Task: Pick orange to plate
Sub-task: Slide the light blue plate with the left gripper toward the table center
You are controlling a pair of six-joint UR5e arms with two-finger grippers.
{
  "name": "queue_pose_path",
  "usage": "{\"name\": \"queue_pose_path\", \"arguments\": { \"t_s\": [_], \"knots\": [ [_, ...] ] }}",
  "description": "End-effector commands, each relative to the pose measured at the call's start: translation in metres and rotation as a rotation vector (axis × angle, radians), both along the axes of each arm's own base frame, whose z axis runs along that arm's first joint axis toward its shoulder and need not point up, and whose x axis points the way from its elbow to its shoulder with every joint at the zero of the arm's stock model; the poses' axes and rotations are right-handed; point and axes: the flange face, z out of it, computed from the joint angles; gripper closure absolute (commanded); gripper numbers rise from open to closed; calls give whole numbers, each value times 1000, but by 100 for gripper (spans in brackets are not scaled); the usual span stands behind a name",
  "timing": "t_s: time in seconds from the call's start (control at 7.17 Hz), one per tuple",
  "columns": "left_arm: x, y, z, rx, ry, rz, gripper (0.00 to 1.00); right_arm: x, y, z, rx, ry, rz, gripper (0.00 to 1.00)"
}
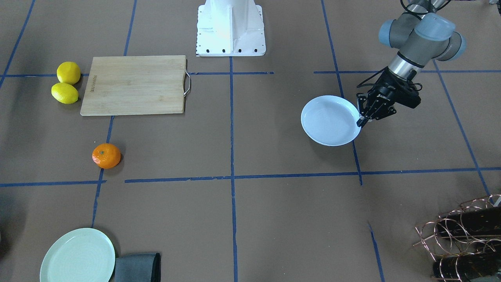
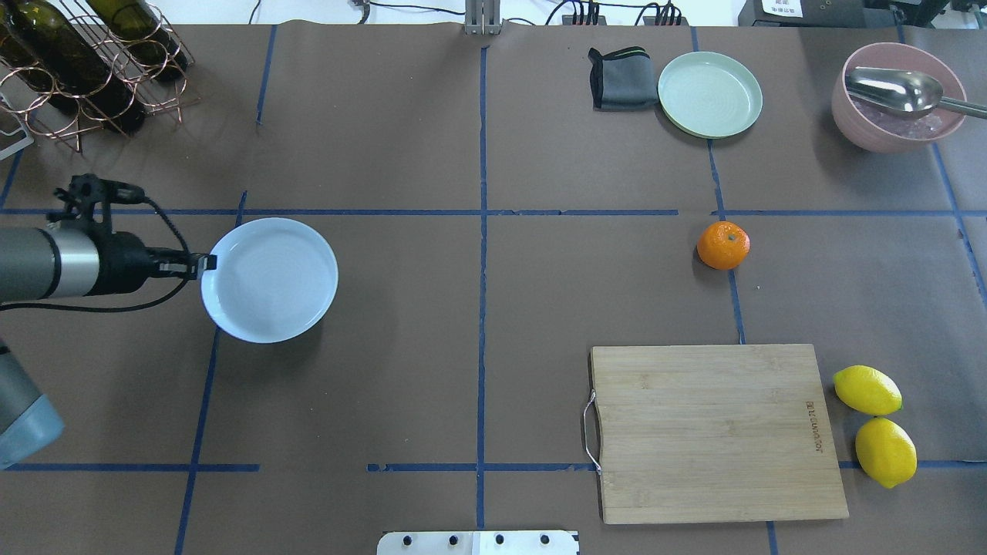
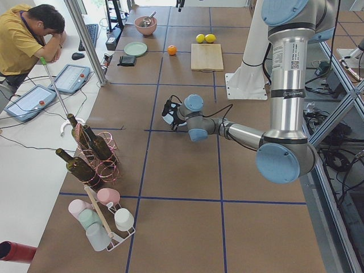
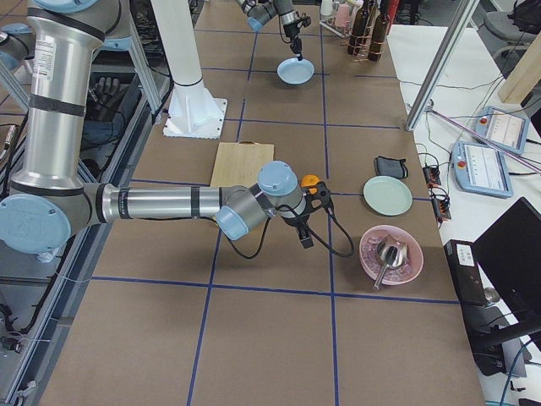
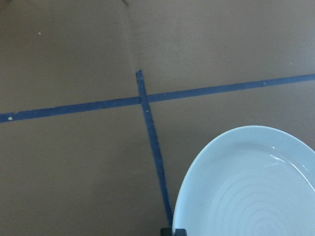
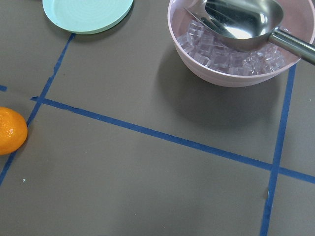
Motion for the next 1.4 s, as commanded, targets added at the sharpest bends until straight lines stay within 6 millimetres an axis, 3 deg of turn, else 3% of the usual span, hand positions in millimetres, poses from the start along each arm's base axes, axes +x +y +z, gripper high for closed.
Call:
{"name": "queue_pose_path", "arguments": {
  "t_s": [0.0, 0.14, 0.42, 0.56, 0.98, 1.12, 1.26],
  "knots": [
    [70, -59, -111, -28, -3, -6, 100, 0, 0, 0, -4, -1, 3, 0],
    [113, -84, -146, -105, 31, -27, 100, 0, 0, -1, -1, -3, 2, 0],
    [206, -67, -176, -153, 40, -60, 100, 0, 0, -1, -2, -4, 3, 0],
    [230, -53, -170, -146, 20, -62, 100, 0, 0, -1, -3, -3, 3, 0],
    [239, -43, -164, -147, 10, -45, 100, 0, -1, -1, -2, -2, 3, 0],
    [238, -43, -164, -144, 9, -45, 89, 0, -1, -1, -3, -1, 4, 0],
    [237, -44, -162, -143, 7, -45, 6, 0, -1, -1, -5, -2, 6, 0]
  ]
}}
